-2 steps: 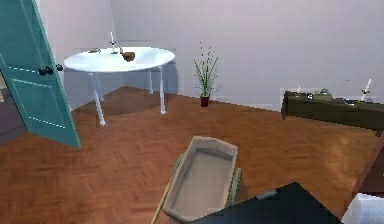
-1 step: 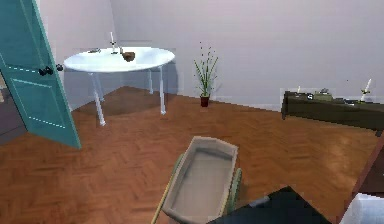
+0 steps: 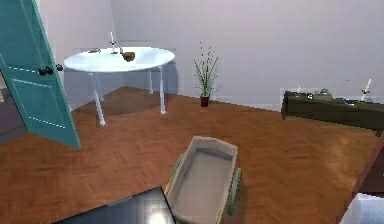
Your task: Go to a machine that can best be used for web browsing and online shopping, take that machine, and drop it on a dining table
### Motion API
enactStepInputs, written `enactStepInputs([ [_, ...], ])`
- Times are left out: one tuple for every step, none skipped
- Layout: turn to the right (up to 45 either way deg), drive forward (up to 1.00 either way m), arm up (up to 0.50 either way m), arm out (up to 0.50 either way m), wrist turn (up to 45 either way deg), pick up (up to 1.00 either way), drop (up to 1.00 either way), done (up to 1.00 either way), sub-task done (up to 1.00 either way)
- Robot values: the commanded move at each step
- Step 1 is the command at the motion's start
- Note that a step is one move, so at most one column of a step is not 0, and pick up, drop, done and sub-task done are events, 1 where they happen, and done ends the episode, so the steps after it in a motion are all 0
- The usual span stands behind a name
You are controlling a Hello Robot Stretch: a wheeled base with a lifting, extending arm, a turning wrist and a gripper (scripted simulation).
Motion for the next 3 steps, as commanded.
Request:
enactStepInputs([
  [-45.0, 0.0, 0.0, 0.0, 0.0, 0.0, 0.0, 0.0, 0.0],
  [-45.0, 0.0, 0.0, 0.0, 0.0, 0.0, 0.0, 0.0, 0.0],
  [-45.0, 0.0, 0.0, 0.0, 0.0, 0.0, 0.0, 0.0, 0.0],
])
